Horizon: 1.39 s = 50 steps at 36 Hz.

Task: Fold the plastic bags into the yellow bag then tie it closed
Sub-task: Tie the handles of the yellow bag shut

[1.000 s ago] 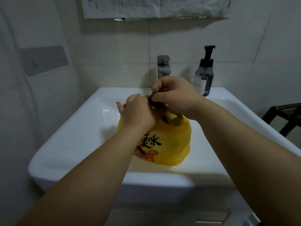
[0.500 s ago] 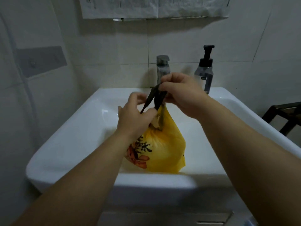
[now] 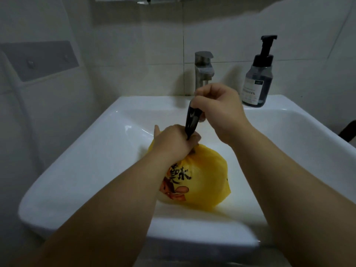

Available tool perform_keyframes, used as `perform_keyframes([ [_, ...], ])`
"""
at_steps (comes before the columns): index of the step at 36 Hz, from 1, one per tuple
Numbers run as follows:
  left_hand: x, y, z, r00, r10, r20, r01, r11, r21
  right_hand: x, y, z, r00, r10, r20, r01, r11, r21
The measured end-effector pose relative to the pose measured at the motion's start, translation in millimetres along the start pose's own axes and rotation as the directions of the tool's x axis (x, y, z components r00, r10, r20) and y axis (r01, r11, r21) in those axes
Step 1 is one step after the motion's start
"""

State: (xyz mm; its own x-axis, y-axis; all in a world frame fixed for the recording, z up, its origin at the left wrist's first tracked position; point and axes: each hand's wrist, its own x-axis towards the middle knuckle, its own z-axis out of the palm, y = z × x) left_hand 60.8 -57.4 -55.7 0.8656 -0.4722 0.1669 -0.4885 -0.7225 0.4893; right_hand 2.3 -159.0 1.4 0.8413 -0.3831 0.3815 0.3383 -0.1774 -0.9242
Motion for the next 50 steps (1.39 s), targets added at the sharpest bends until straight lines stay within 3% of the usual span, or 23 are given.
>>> perform_keyframes([
  [4, 5, -2, 4, 0.997, 0.006, 0.072, -0.007, 1.0, 0.02, 3, -2, -2, 0.999, -0.035, -0.032, 0.036, 0.999, 0.019],
  [7, 3, -1, 5, 0.995, 0.018, 0.098, -0.02, 1.0, 0.022, 3, -2, -6, 0.999, -0.025, 0.036, 0.025, 1.0, 0.005],
  [9, 0, -3, 4, 0.995, 0.03, 0.092, -0.029, 1.0, -0.004, 5, 0, -10, 0.987, 0.042, 0.154, -0.051, 0.997, 0.06],
  [13, -3, -8, -1, 0.995, -0.017, 0.099, 0.045, 0.959, -0.281, 11, 7, -19, 0.931, 0.187, 0.313, -0.266, 0.935, 0.232],
  [15, -2, -9, -1, 0.994, 0.0, 0.107, 0.034, 0.946, -0.321, 11, 10, -19, 0.909, 0.236, 0.344, -0.29, 0.95, 0.113],
  [18, 0, -9, 2, 0.993, 0.019, 0.121, 0.021, 0.946, -0.323, 9, 13, -16, 0.909, 0.236, 0.344, -0.174, 0.964, -0.202],
  [20, 1, -9, 2, 0.996, 0.033, 0.084, -0.001, 0.933, -0.361, 9, 13, -14, 0.93, 0.184, 0.319, -0.107, 0.964, -0.243],
  [25, 5, -12, -4, 0.995, 0.054, -0.079, -0.08, 0.925, -0.371, 15, 6, -16, 0.985, 0.056, 0.161, -0.071, 0.993, 0.092],
  [30, 5, -18, 3, 0.989, 0.041, 0.145, -0.004, 0.969, -0.248, 13, 4, -9, 0.982, 0.016, 0.191, -0.014, 1.0, -0.012],
  [38, 6, -17, 8, 0.979, 0.008, 0.204, 0.038, 0.974, -0.222, 14, 12, -19, 0.994, 0.078, 0.073, -0.094, 0.965, 0.244],
  [42, 4, -17, 2, 0.998, 0.036, 0.043, -0.016, 0.918, -0.396, 18, 11, -25, 0.984, 0.134, 0.115, -0.172, 0.879, 0.445],
  [45, 1, -11, -6, 0.987, 0.032, -0.155, -0.108, 0.851, -0.514, 21, 14, -22, 0.983, 0.145, 0.111, -0.177, 0.902, 0.393],
  [50, -1, -6, -4, 0.993, 0.038, -0.108, -0.08, 0.903, -0.421, 19, 15, -14, 0.972, 0.128, 0.195, -0.187, 0.929, 0.319],
])
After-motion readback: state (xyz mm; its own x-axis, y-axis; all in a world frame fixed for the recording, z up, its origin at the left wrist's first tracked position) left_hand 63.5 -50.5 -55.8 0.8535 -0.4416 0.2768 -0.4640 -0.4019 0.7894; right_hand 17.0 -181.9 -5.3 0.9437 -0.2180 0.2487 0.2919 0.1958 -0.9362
